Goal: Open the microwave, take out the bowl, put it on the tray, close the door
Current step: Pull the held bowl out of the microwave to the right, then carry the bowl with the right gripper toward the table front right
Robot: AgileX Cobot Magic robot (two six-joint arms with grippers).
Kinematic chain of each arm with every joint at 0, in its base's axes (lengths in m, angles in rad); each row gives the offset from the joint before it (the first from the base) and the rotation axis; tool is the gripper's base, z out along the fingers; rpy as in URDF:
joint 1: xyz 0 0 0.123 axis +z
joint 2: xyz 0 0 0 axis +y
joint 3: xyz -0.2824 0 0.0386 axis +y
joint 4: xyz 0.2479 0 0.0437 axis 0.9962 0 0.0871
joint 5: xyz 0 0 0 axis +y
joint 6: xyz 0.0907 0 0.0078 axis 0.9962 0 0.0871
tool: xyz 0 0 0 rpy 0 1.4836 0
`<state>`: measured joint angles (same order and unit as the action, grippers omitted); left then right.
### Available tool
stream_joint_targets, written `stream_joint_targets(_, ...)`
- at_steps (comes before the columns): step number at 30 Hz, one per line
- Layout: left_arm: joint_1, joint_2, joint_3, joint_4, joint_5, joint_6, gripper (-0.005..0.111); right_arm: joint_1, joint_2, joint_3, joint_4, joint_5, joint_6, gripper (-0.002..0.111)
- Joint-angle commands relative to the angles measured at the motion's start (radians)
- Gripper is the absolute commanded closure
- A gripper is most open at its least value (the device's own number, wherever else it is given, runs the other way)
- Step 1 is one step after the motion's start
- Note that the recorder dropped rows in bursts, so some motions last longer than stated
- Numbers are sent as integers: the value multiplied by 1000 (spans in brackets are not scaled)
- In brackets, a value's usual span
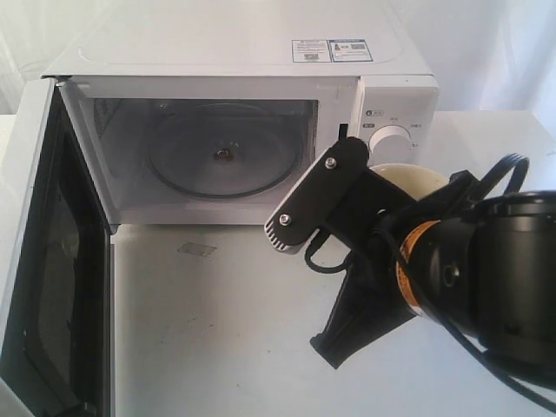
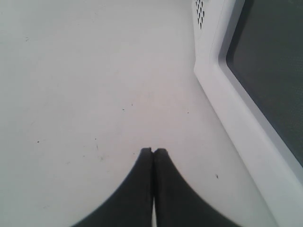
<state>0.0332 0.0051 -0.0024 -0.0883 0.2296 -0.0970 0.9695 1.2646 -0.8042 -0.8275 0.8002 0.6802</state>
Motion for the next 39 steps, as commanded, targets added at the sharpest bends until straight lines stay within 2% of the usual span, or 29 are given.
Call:
stream_joint_targets(1,3,-5,2,-8,2,-1,107,0,-46,4,19,53,5,108)
stream_joint_targets(13,3,-5,2,-8,2,-1,107,0,-128,134,19,163,62,108)
stream_joint_targets(15,3,-5,2,-8,2,-1,107,-8,-128,157,-16,160,122,108)
stream_joint_targets(17,3,-5,2,-8,2,-1,107,-39,-128,165,-56,80,150,108)
stream_joint_targets(20,3,-5,2,-8,2,-1,107,-145,-126,165,-56,-7,155,108)
stream_joint_targets(22,3,-5,2,-8,2,-1,107,-215,-126,165,-25,-12,155,108)
stream_joint_targets(25,3,-5,2,-8,2,-1,107,-314,-95,165,66,-159,63,108)
stream_joint_targets(27,3,-5,2,-8,2,-1,107,-355,-42,165,126,-193,21,108)
stream_joint_targets(33,3,-5,2,-8,2,-1,107,-382,100,165,202,-178,-34,108)
stream_joint_targets(39,3,-5,2,-8,2,-1,107,-382,131,165,205,-212,-38,108)
